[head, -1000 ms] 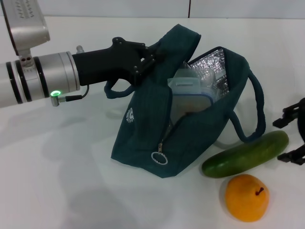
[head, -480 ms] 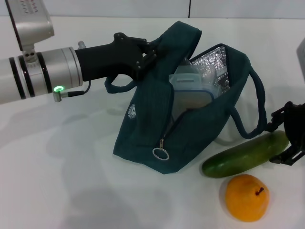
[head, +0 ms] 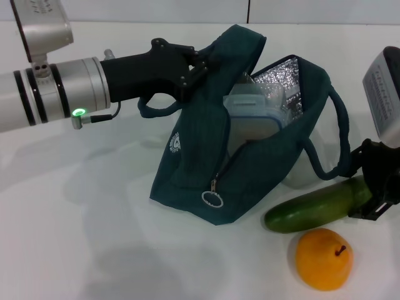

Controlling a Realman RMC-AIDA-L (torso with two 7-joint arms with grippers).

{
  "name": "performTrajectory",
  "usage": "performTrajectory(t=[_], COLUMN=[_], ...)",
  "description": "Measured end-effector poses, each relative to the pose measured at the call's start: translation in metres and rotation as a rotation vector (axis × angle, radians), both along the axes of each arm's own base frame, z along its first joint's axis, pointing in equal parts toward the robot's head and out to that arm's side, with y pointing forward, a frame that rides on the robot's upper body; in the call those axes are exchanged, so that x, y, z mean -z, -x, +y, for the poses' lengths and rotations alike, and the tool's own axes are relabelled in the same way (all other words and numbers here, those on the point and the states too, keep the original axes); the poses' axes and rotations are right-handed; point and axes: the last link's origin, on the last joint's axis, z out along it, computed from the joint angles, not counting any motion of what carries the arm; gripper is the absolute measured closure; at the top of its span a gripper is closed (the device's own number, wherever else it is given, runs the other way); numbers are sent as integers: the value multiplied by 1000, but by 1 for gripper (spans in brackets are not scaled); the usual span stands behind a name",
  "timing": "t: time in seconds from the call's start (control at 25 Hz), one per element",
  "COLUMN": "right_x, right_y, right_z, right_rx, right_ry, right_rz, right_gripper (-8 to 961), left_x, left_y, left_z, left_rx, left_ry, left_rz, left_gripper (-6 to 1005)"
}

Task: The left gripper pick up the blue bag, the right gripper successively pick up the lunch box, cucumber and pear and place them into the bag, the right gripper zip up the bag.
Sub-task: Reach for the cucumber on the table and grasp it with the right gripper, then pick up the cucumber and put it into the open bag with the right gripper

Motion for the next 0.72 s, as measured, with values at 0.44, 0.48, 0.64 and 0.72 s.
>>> performTrajectory(t=[0.44, 0.48, 0.64, 0.72], right_x=[10, 10, 9, 8], right_y=[0, 0, -1, -3], right_z=[-2, -2, -2, -2], right_rx=[-18, -15, -9, -2], right_ry=[23, 23, 19, 11], right_rz=[-30, -30, -30, -25], right_gripper=[200, 203, 250, 279], left_x=[1, 1, 1, 1], left_y=[-3, -3, -3, -3], left_z=[4, 4, 4, 3], left_rx=[1, 1, 0, 0], left_ry=[-4, -4, -3, -2], left_rz=[5, 5, 5, 4], left_gripper=[932, 932, 932, 931])
